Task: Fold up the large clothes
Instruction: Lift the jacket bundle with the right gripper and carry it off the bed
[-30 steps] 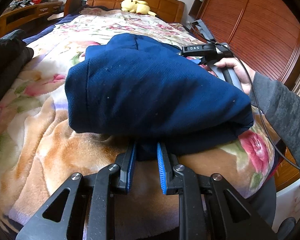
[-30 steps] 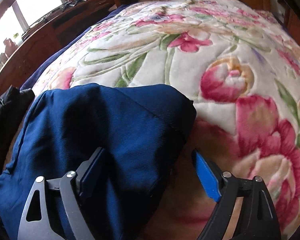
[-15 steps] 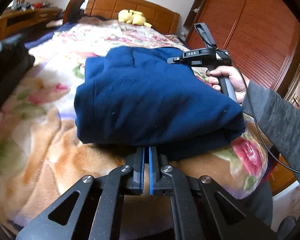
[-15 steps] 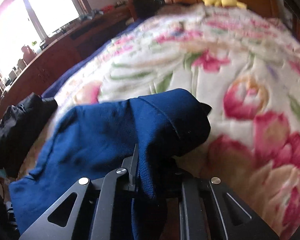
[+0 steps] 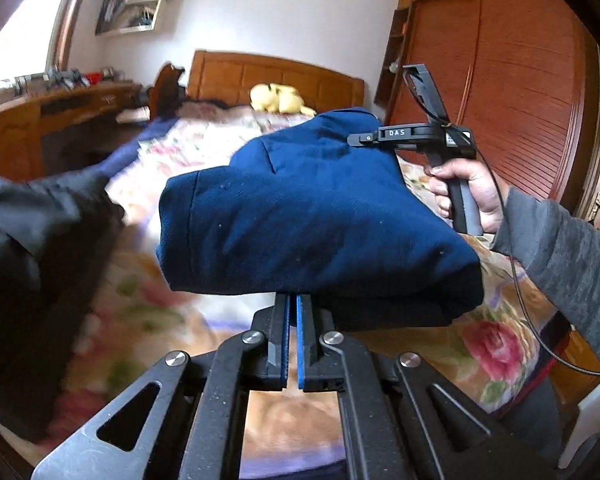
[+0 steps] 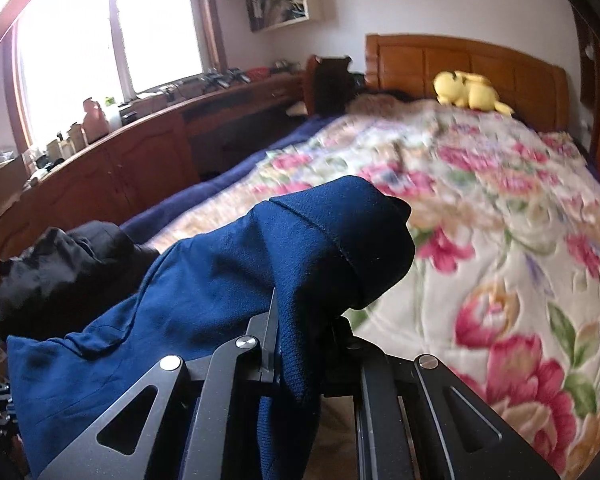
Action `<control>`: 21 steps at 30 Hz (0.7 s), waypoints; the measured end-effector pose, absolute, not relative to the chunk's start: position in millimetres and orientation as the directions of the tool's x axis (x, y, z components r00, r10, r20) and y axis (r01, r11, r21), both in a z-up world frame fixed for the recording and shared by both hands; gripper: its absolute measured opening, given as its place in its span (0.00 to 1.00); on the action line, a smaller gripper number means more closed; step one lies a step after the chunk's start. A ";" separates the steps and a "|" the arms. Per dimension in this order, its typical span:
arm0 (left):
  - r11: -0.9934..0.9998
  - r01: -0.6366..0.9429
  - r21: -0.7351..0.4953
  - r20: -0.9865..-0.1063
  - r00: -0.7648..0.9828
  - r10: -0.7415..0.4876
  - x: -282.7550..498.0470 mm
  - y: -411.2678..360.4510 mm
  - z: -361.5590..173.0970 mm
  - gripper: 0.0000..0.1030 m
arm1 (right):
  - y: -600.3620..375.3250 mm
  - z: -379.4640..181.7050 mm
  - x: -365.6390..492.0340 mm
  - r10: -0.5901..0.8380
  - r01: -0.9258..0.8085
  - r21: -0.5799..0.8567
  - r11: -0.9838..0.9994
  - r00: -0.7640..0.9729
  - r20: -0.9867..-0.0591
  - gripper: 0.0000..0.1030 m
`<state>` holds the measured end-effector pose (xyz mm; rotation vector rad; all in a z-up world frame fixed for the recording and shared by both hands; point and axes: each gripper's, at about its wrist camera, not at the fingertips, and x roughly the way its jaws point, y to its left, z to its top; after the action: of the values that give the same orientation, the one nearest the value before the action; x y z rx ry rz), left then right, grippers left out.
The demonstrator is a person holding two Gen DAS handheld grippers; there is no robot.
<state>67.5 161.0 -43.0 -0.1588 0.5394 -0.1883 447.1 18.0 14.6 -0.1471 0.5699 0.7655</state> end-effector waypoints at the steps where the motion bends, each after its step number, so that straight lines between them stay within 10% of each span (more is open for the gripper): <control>1: 0.972 0.130 -0.194 -0.483 0.850 -0.210 65.3 167.8 -37.6 0.02 | 19.7 21.1 442.9 0.618 -0.697 0.068 0.714 0.581 -0.529 0.11; 21: 0.969 -0.236 0.072 -0.353 0.903 0.246 -10.9 380.5 55.7 0.02 | 225.9 109.4 350.3 0.775 -0.851 -0.019 0.524 0.487 -0.402 0.11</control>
<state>-10.9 380.5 55.7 0.0276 0.3685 0.2487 350.3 225.9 109.4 -0.2274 0.3681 0.9996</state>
